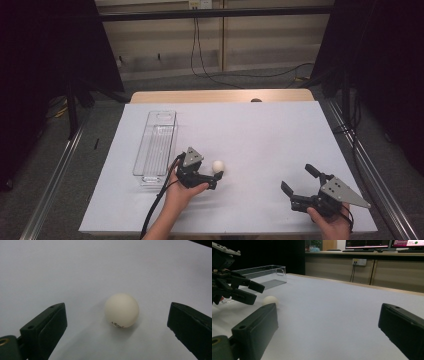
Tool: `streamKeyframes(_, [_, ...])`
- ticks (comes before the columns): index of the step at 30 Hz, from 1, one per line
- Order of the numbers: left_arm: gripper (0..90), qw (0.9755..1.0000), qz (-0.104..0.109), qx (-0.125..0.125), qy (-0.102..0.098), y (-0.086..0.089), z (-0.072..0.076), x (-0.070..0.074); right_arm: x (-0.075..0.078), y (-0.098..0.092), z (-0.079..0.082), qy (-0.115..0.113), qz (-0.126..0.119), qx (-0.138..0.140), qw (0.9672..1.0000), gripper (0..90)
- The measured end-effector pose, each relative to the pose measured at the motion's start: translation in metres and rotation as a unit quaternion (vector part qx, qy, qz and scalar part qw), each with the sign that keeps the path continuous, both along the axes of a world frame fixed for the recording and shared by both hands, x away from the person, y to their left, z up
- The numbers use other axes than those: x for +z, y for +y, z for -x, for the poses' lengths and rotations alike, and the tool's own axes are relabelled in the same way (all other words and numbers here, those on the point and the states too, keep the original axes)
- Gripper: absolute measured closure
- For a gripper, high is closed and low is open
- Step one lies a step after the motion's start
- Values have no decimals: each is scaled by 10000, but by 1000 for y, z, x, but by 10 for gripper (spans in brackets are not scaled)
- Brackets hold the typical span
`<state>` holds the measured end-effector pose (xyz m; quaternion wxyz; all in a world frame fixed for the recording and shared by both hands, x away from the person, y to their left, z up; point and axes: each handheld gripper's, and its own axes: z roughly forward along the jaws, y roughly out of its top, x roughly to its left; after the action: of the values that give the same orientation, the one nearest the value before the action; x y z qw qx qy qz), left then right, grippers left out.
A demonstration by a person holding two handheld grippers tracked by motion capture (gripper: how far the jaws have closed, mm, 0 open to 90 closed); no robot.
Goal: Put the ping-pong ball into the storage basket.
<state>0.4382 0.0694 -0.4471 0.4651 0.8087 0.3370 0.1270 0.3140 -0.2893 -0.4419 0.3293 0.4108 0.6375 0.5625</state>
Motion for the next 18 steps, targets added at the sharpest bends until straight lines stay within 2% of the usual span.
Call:
streamKeyframes(10, [31,10000,-46,9,27,-5,-1,-1,0,0,0,11,1,12,10000,20])
streamKeyframes(13, [32,9999,-130,-18,33,-6,-3,-1,0,-1,0,17,5,30,10000,20])
streamKeyframes(18, [33,10000,-71,3,46,-8,-4,-1,0,-1,0,20,3,23,10000,20])
